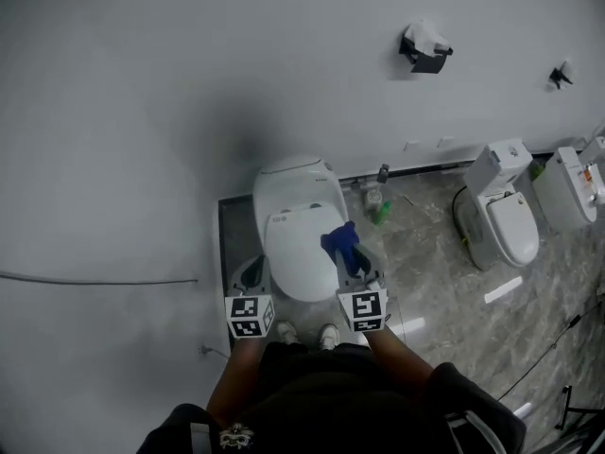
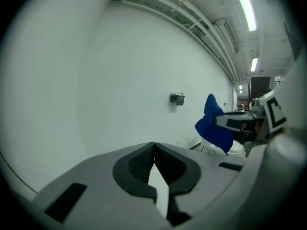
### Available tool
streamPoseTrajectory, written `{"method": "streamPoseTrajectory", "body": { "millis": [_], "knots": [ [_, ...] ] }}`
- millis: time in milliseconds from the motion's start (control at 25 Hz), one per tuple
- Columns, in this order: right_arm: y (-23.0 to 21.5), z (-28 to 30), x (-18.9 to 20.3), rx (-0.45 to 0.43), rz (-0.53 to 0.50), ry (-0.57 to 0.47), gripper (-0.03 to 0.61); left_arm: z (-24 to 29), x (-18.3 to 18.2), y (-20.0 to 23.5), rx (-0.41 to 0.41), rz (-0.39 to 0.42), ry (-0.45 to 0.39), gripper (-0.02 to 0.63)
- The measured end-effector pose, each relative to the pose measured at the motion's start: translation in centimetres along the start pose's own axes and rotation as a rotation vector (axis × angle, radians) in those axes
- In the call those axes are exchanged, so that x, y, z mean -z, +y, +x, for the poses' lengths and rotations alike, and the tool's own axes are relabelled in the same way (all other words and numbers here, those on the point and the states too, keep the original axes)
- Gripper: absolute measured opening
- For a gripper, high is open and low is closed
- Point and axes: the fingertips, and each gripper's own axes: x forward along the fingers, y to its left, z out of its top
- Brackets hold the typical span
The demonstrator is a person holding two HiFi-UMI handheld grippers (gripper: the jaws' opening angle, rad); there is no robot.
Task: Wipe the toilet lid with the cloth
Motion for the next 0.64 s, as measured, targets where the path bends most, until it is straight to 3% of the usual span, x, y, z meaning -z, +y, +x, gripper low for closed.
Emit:
{"method": "streamPoseTrajectory", "body": {
  "millis": [240, 640],
  "knots": [
    [-1.9, 0.9, -4.3, 0.01, -0.035, -0.061, 0.066, 2.4, -4.9, -3.6, 0.051, 0.04, -0.052, 0.011],
    [-1.9, 0.9, -6.7, 0.031, -0.014, -0.109, 0.066, 1.3, -6.9, -4.3, 0.072, 0.094, -0.073, 0.011]
  ]
}}
